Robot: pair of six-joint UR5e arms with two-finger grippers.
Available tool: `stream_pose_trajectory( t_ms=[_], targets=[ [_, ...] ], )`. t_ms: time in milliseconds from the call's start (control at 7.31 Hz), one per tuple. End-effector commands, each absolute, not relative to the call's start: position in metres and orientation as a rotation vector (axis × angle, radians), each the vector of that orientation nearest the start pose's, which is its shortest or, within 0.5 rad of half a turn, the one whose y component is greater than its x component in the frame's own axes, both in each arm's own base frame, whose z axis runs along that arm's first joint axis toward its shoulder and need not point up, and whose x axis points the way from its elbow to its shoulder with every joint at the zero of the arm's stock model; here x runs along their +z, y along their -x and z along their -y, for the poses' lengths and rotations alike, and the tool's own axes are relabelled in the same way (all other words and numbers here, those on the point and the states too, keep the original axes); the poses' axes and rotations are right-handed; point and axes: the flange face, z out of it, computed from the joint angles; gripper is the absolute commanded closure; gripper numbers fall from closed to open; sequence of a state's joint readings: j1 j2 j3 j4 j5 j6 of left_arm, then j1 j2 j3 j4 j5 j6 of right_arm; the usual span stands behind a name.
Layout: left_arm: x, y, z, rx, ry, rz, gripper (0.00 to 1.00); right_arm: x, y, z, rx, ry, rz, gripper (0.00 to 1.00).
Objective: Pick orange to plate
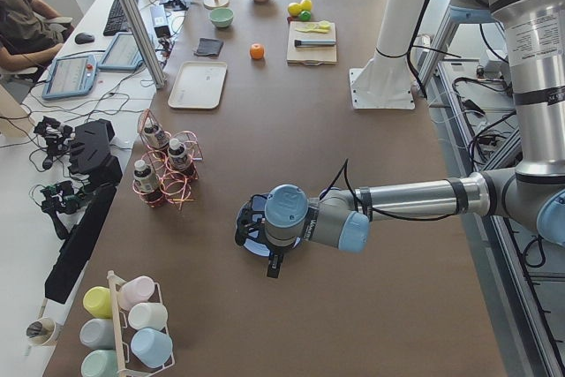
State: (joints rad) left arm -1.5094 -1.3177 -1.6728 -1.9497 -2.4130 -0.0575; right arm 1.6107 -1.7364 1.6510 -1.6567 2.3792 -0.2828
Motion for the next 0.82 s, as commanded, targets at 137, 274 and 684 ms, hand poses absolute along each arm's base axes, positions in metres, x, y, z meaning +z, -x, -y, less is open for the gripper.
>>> stream_pose_trajectory(
  t_ms=[137,274,684],
  targets=[
    [0.682,0.027,0.399,0.120,-0.159,-0.844,0.02,0.698,-0.078,0.408,-0.159,0.027,0.819,0.00],
    [0.700,0.012,0.423,0.146,-0.144,-0.845,0.02,0.694,-0.076,0.411,-0.138,0.031,0.820,0.00],
    [0.704,-0.033,0.470,0.129,-0.131,-0.866,0.03,0.682,-0.065,0.417,-0.155,0.025,0.822,0.00]
  ],
)
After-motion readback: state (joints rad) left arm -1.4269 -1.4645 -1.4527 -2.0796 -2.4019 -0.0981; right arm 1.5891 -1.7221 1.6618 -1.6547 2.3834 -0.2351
